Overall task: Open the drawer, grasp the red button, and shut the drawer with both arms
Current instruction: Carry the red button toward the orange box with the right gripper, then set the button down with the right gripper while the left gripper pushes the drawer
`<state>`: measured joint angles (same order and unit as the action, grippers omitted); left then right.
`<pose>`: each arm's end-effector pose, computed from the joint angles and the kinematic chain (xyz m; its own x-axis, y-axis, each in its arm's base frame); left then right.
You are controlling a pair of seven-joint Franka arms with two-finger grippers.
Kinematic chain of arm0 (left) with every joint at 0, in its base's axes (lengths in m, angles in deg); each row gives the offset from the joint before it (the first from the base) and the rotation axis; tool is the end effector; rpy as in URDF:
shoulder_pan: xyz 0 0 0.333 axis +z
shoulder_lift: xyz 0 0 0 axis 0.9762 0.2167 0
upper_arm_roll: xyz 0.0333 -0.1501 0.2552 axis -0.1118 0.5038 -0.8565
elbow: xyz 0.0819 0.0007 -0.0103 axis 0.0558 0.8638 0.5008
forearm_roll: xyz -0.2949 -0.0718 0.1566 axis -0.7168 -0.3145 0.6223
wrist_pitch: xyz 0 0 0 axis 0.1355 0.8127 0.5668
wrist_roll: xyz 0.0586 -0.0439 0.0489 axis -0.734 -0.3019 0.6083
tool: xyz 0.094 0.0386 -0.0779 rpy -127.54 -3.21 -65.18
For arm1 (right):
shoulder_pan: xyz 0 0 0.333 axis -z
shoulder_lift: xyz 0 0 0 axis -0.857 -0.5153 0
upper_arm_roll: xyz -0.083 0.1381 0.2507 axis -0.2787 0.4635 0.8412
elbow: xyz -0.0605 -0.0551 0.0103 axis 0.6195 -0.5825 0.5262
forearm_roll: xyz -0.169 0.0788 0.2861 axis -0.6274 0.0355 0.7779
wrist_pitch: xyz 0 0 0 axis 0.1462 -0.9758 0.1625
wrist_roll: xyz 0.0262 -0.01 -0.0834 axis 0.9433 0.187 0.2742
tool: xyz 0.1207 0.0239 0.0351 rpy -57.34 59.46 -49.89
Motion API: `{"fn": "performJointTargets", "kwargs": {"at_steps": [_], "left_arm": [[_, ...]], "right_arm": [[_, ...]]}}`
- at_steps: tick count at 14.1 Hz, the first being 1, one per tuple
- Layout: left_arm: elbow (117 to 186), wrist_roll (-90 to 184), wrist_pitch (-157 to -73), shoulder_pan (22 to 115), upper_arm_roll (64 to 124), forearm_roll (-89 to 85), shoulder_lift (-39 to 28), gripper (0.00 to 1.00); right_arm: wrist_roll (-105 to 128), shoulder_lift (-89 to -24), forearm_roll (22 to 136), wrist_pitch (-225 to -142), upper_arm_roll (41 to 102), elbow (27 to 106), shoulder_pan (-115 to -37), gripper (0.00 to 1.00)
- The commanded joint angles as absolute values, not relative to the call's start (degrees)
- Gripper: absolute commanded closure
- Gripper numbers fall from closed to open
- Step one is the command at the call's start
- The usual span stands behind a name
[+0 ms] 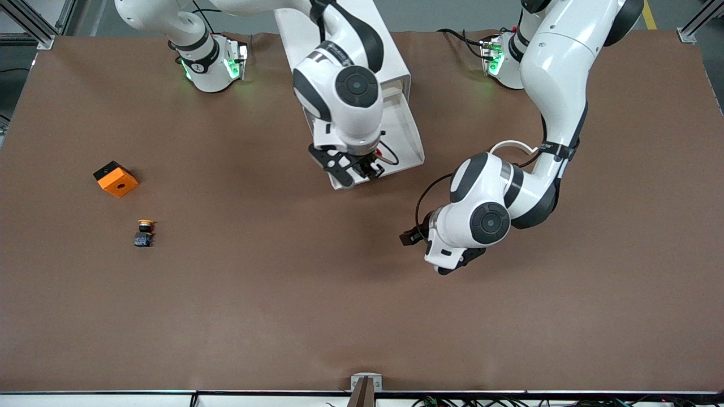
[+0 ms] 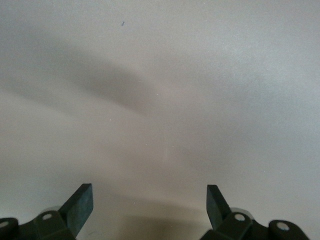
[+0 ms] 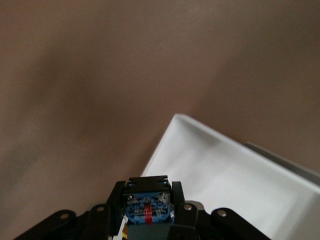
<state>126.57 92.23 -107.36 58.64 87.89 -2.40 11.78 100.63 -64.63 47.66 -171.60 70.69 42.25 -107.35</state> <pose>0.5800 -0.3270 0.2890 0.8509 0.4269 -0.3060 0.4645 -0.8836 0.0590 0.4634 0.4560 0.3971 0.7392 -0.6719 -0.0467 -0.6704 -0.7407 0.0444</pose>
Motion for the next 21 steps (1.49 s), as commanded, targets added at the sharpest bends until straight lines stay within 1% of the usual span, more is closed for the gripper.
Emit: {"fn": "performJointTargets", "kwargs": {"at_steps": [1,5,8,10,12,14,16,19,21], "left_arm": [[127.99,91.71,-107.87,57.80,87.97,-1.12,10.06,0.00],[128.42,91.88,-107.43,55.61,87.97,-0.51,9.97,0.00],[128.95,91.97,-106.73,53.76,88.14,-0.42,9.89,0.00],[128.95,92.15,-106.20,53.23,89.72,-0.33,9.80,0.00],[128.95,92.15,-104.89,53.23,91.39,-0.24,9.80,0.00],[129.91,92.15,-103.48,53.14,93.06,-0.24,9.89,0.00],[130.71,92.32,-102.25,53.05,94.56,-0.24,9.89,0.00],[132.11,92.41,-101.72,51.65,94.65,-0.15,9.89,0.00],[132.99,92.94,-101.72,51.04,94.91,1.50,9.89,0.00]], "right_arm": [[87.49,-60.96,47.95,-167.50,71.48,41.48,-100.67,1.00],[67.89,-58.85,47.34,-164.33,71.04,42.44,-91.35,1.00],[54.00,-56.30,47.07,-164.32,71.04,46.13,-84.05,1.00],[45.29,-54.72,47.07,-165.98,71.04,50.07,-79.31,1.00],[37.82,-52.00,47.07,-169.57,71.04,55.86,-75.26,1.00],[31.57,-49.80,47.07,-176.68,71.04,63.25,-72.09,1.00],[26.64,-49.79,47.07,-182.75,70.95,67.74,-69.63,1.00],[19.79,-50.23,47.07,-189.70,70.95,73.54,-67.34,1.00],[17.40,-50.40,47.07,-196.88,71.04,78.98,-65.93,1.00]]}}
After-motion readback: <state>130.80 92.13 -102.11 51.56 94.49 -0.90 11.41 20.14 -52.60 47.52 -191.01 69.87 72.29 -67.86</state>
